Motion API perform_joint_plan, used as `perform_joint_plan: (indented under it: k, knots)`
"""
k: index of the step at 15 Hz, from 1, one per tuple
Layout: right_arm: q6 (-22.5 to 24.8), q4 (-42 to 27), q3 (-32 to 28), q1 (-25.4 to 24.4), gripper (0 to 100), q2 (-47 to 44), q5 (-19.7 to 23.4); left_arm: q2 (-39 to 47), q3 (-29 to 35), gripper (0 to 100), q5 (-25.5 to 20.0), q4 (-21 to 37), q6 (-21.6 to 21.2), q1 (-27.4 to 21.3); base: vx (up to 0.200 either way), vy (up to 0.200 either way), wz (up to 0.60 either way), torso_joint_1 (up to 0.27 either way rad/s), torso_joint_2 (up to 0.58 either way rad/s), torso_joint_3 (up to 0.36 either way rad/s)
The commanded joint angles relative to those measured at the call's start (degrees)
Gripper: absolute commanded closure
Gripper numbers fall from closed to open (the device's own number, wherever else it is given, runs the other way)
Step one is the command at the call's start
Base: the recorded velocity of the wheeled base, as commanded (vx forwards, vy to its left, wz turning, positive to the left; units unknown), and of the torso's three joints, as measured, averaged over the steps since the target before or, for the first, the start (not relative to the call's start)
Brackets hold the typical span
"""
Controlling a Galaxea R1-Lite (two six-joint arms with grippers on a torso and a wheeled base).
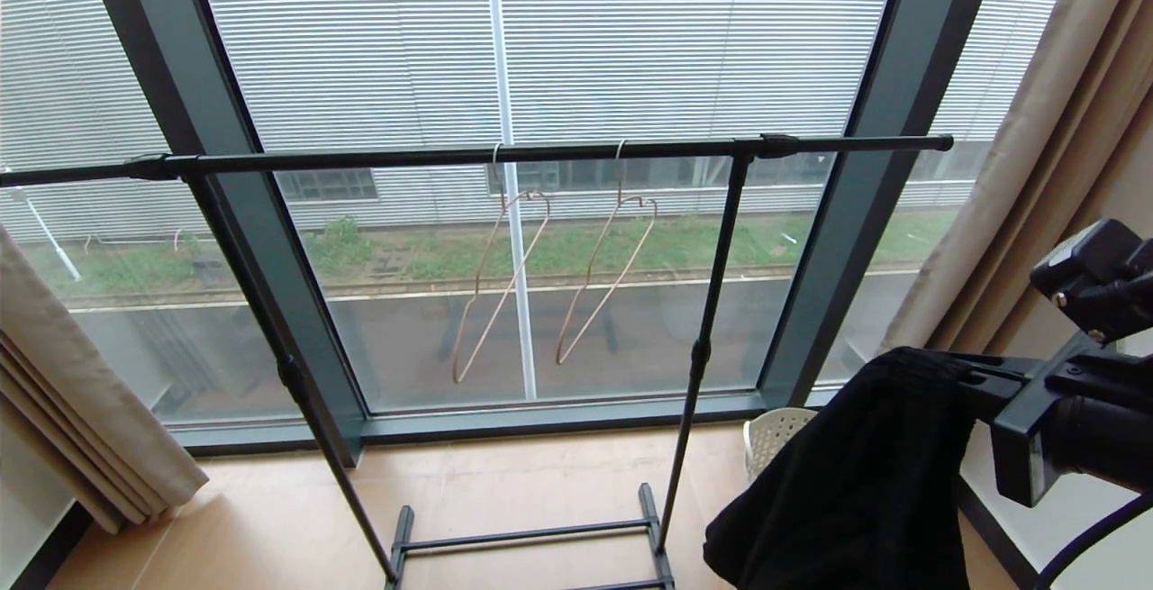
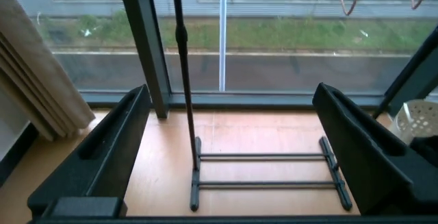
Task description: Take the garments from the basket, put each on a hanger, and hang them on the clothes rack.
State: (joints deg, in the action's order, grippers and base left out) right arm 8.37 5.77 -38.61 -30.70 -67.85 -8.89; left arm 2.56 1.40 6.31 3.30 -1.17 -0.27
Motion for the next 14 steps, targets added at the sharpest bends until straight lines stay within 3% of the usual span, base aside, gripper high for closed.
perform_joint_plan:
  k: [1, 3, 4, 5, 6, 8, 11, 14]
  knots:
    - [-11.0, -9.1, -10.1, -6.6, 100, -6.1, -3.4, 15.0, 4.3, 0, -3.0, -0.1, 1.0, -0.4, 0.000, 0.000, 0.00, 0.000, 0.00, 0.000]
    - [-19.1, -15.2, -16.6, -10.1, 100, -10.6, -5.1, 23.5, 8.6, 0, -6.8, 0.0, 5.0, -1.6, 0.000, 0.000, 0.00, 0.000, 0.00, 0.000]
    - [-24.2, -16.8, -20.6, -11.6, 100, -15.3, -7.9, 32.3, 12.5, 0, -11.9, 0.0, 11.3, -3.6, 0.000, 0.000, 0.00, 0.000, 0.00, 0.000]
    - [-26.2, -16.8, -22.8, -12.6, 100, -17.9, -10.7, 38.2, 15.0, 0, -14.8, 0.0, 15.8, -5.8, 0.000, 0.000, 0.00, 0.000, 0.00, 0.000]
    - [-26.4, -16.8, -23.1, -12.7, 100, -18.3, -11.2, 39.0, 15.3, 0, -14.9, 0.0, 16.3, -6.1, 0.000, 0.000, 0.00, 0.000, 0.00, 0.000]
    - [-28.4, -16.8, -28.0, -12.9, 100, -22.4, -12.5, 49.8, 20.1, 0, -15.5, -0.3, 22.5, -14.6, 0.000, 0.000, 0.00, 0.000, 0.00, 0.000]
    - [-28.9, -16.3, -31.3, -15.4, 100, -25.6, -12.9, 55.4, 24.7, 0, -15.5, -0.3, 26.7, -23.6, 0.000, 0.000, 0.00, 0.000, 0.00, 0.000]
    - [-28.8, -16.0, -34.3, -18.3, 100, -27.9, -13.5, 61.6, 27.9, 0, -15.4, -1.4, 27.6, -31.3, 0.000, 0.000, 0.00, 0.000, 0.00, 0.000]
